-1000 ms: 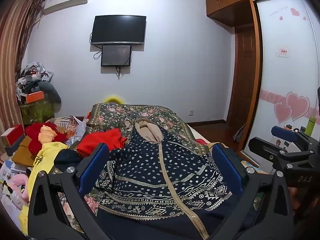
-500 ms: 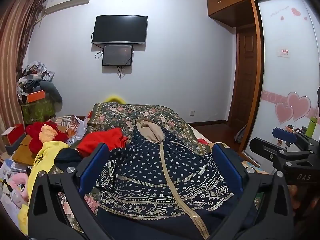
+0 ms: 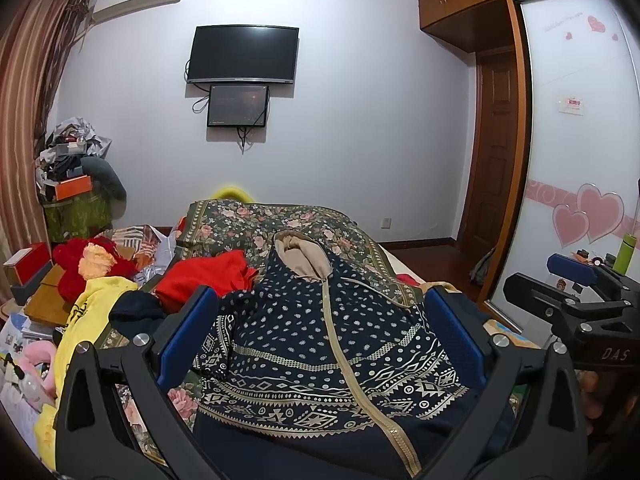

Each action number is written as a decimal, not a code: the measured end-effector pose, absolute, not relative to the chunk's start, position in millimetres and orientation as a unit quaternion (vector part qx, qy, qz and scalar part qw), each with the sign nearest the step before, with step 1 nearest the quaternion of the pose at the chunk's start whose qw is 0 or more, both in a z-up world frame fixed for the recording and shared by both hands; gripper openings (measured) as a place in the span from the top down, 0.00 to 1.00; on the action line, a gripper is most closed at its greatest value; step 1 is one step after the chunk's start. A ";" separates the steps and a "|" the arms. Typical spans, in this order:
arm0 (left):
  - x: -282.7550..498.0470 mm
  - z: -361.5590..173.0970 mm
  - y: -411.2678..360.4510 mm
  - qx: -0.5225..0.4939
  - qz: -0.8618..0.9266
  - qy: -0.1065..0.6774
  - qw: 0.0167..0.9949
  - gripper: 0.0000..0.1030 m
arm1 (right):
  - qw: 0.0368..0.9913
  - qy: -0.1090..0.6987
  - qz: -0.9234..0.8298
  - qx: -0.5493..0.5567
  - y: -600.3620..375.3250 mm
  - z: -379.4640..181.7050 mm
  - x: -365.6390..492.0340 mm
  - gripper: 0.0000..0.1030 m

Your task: Fold large clothes

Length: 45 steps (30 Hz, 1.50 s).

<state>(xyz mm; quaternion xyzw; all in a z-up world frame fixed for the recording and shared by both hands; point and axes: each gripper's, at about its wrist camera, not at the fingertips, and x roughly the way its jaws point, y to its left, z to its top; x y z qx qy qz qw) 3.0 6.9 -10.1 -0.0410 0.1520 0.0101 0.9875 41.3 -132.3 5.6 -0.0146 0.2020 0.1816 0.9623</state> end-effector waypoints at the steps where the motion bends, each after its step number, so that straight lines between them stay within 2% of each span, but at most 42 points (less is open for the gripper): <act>1: 2.8 -10.2 7.1 -0.041 0.010 0.152 0.987 0.00 | 0.962 0.202 0.181 -0.015 -132.3 5.5 41.3 0.00; 45: 6.9 -13.4 6.8 -0.044 0.010 0.158 0.986 0.00 | 0.961 0.210 0.183 -0.008 -129.9 1.1 44.5 0.00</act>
